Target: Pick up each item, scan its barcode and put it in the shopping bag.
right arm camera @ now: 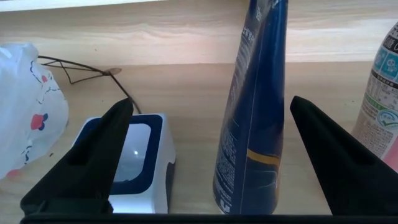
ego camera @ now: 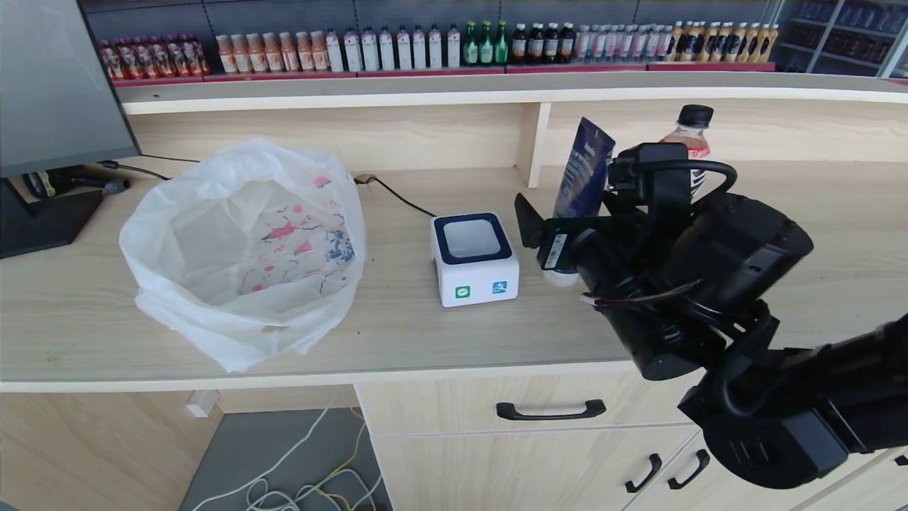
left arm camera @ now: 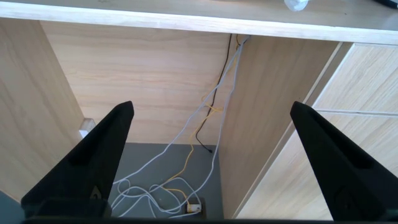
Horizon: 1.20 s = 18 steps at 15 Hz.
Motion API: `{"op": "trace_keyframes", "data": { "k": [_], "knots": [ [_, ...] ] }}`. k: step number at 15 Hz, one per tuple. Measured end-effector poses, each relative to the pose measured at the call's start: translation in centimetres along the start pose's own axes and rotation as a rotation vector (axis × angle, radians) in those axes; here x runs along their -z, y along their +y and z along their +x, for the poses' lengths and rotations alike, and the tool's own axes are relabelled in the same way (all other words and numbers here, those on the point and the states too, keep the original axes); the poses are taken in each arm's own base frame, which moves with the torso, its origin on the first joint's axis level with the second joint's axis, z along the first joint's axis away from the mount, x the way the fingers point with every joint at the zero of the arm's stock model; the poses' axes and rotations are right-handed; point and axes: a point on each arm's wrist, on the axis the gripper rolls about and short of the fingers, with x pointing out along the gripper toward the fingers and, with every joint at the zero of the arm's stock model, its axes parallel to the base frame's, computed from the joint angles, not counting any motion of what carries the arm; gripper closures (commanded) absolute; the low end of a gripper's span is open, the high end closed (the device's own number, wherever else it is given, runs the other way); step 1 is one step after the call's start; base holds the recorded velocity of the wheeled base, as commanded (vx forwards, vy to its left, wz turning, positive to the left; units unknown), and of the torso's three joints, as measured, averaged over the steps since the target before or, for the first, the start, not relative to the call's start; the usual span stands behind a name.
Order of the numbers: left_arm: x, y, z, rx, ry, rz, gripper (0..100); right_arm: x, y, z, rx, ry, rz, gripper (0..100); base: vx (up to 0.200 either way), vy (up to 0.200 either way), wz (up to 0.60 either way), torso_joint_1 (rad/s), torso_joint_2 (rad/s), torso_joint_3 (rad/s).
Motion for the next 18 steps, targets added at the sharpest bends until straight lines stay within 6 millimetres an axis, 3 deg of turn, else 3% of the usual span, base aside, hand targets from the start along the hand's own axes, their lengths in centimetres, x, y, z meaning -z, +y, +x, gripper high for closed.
{"op": "trace_keyframes", "data": {
  "k": [18],
  "knots": [
    [0.0,0.0,0.0,0.0,0.0,0.0,0,3.2,-2.2,2.8,0.08,0.003,0.024,0,0.0,0.0,0.0,0.0,0.0,0.0]
  ]
}}
